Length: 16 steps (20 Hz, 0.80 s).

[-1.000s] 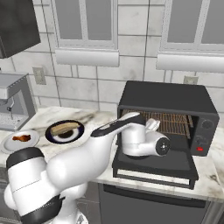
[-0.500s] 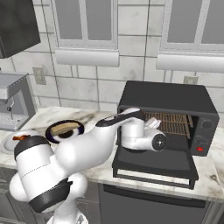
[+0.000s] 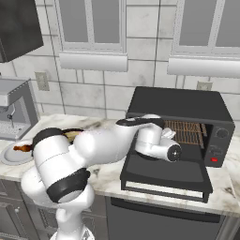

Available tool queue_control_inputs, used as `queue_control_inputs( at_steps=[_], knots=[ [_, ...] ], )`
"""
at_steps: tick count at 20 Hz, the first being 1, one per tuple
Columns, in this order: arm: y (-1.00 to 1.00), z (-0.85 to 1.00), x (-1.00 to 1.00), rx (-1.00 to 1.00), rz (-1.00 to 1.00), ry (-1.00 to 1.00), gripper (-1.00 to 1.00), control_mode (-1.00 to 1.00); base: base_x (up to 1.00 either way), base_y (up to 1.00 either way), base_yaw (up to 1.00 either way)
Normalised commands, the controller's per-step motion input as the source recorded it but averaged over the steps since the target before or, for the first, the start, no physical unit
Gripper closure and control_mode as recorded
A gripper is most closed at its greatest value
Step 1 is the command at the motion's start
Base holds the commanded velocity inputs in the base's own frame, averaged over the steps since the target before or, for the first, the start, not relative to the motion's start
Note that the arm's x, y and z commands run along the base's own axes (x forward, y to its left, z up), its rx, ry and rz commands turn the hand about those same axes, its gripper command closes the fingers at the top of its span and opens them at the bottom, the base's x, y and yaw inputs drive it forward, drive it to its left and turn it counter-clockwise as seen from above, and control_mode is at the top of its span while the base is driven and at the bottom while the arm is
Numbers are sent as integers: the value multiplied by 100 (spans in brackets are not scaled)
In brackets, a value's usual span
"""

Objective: Open the toaster oven door. Place the baguette on the bottom rack in the toaster oven and place the chicken drumstick on the top rack.

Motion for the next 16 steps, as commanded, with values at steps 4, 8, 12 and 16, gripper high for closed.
queue_control_inputs(
  at_steps=[4, 8, 12, 16],
  knots=[
    [-5, -39, 29, 7, 0, 0, -100, -100, 0, 0, 0],
    [0, -30, 28, 0, 0, -2, -100, -100, 0, 0, 0],
    [0, -20, 31, 0, 0, -8, -100, -100, 0, 0, 0],
    [0, -15, 39, 0, 0, -6, -100, -100, 0, 0, 0]
  ],
)
